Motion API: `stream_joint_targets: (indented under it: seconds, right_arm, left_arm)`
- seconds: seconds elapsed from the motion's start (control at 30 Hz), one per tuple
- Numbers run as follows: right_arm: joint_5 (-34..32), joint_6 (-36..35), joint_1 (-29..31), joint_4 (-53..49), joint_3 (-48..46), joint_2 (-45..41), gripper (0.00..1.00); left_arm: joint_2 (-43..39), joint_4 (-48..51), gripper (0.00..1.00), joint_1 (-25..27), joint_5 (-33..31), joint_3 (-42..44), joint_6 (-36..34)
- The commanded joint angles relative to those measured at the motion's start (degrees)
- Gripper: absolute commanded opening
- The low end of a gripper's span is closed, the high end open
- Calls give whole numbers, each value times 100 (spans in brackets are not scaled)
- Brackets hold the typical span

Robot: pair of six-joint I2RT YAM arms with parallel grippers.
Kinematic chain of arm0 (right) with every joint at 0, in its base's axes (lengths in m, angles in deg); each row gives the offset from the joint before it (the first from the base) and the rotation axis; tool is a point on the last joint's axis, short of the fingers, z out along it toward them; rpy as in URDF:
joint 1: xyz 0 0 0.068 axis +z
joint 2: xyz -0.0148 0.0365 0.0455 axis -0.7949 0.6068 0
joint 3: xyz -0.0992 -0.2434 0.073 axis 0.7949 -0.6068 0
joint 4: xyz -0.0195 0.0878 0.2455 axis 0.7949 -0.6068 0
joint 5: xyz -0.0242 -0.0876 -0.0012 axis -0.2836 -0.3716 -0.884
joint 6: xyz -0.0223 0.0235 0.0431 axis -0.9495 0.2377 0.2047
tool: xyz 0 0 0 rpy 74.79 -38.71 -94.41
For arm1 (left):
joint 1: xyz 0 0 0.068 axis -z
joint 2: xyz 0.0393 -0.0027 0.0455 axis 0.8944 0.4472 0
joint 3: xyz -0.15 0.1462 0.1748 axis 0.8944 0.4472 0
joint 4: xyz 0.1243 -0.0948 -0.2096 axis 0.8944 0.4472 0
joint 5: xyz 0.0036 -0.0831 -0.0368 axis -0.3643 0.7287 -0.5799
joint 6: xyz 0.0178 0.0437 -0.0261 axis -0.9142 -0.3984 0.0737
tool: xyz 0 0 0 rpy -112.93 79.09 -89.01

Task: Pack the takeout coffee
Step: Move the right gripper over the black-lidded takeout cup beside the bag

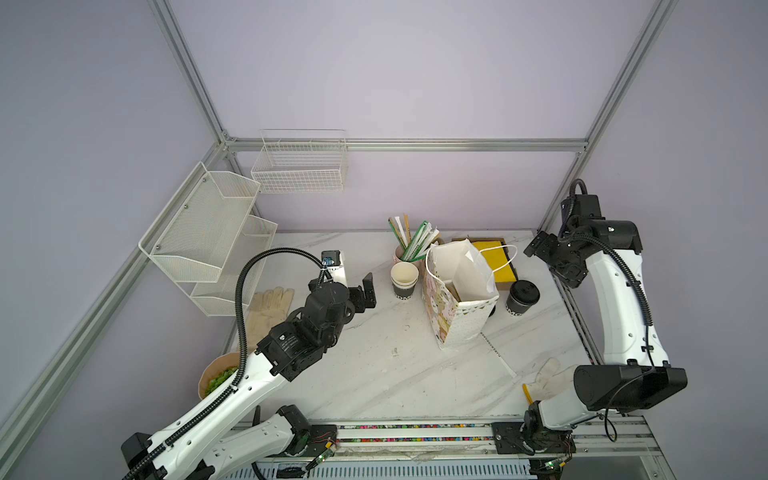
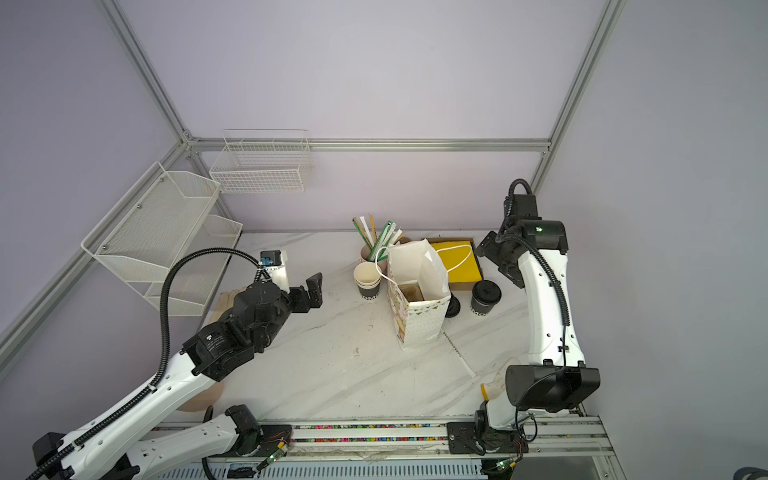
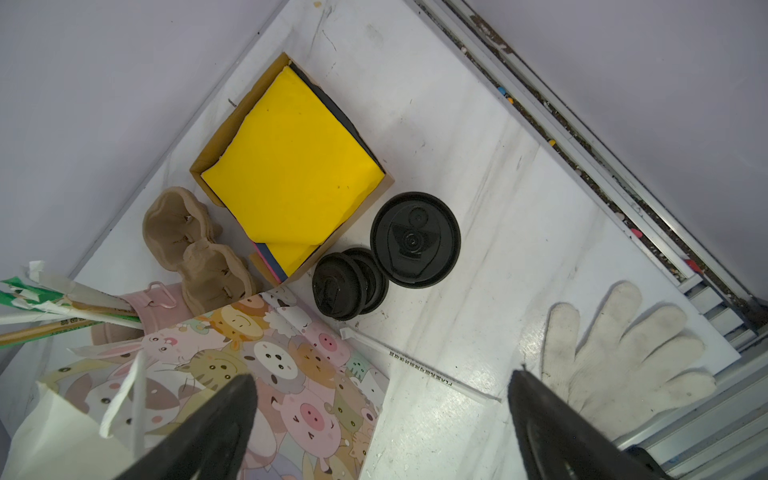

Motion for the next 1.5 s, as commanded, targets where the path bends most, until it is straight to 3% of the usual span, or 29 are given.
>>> stream_joint_targets:
  seconds: [0.0,0.27,0.5,1.0,1.47]
  right_arm:
    - [42,-54,-78,-199,96,302,97]
    - [309,-164,-261,-200,220,739,97]
    - [134,-181,-322,-194,181,1016,97]
    - [468,-585,-396,565,-1209,993,95]
    - [625,-595,-497,593,-908,1635,92]
  left_arm:
    - [67,92,100,-44,93,11,137]
    - [113,158,100,-113,172,-23,164]
    - [164,177,100,-149,253,-34,194]
    - [356,316,100,-210,280,-122,207]
    - [586,458,100,-287,376,-216,254]
